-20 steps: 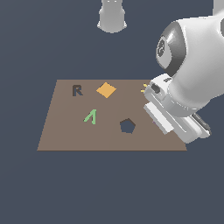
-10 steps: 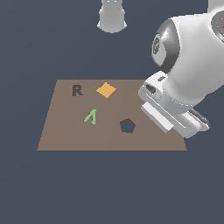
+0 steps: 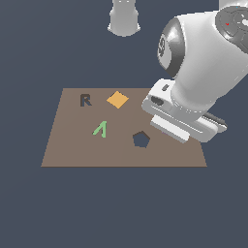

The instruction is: Insert a designated object into the corresponding slot on a board.

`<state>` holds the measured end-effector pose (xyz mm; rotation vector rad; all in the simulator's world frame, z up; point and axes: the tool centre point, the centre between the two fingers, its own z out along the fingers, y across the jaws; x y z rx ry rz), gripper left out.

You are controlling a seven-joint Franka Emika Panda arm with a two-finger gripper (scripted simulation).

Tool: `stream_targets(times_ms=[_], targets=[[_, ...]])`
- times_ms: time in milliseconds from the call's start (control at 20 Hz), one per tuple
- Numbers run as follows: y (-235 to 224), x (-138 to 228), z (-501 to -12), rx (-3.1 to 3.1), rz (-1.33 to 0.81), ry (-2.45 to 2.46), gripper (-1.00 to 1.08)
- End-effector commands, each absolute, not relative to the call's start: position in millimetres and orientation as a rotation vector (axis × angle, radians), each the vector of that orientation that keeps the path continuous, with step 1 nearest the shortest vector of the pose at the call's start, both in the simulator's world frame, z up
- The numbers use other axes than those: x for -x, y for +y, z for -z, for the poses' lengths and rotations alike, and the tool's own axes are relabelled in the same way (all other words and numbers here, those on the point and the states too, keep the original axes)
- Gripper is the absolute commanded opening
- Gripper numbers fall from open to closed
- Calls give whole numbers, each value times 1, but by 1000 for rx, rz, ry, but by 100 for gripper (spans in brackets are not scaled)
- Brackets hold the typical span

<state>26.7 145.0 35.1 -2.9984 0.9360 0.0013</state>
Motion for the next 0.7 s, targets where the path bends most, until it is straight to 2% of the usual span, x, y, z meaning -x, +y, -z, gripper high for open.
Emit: stream_targets(times_ms=[0,650], targets=[[138,-25,-36,3037,0,799,-100],[101,-26,-38,3140,0,65,-100]])
